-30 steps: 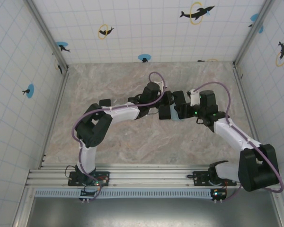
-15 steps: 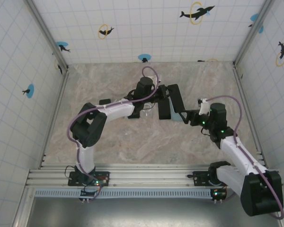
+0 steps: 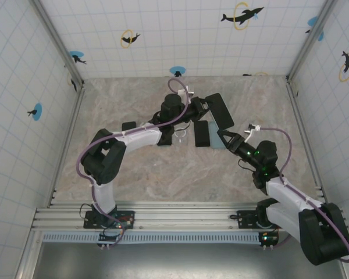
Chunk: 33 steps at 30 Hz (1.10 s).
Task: Take the phone out of the phone case
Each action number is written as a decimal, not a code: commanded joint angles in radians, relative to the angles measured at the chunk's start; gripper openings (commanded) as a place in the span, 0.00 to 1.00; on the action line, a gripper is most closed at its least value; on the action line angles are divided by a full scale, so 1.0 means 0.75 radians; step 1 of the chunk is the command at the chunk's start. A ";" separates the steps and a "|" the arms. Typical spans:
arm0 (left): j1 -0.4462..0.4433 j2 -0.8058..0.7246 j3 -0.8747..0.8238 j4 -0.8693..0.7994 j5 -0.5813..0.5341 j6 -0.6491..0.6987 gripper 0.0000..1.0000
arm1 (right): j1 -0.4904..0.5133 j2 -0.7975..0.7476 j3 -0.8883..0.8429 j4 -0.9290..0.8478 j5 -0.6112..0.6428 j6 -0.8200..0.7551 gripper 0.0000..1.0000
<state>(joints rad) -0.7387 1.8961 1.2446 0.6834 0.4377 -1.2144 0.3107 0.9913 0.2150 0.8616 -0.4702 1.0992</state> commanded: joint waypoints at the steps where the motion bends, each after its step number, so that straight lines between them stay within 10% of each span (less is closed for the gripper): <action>1: 0.003 -0.074 -0.011 0.166 0.022 -0.085 0.11 | 0.024 0.029 -0.005 0.240 0.041 0.140 0.48; 33: 0.003 -0.150 -0.100 0.361 0.002 -0.330 0.09 | -0.025 0.122 0.165 0.034 -0.072 -0.163 0.12</action>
<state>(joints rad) -0.7258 1.8584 1.1812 0.8654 0.4072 -1.4178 0.3103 1.0763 0.2993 1.0172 -0.5243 1.1187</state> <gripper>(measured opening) 0.113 0.156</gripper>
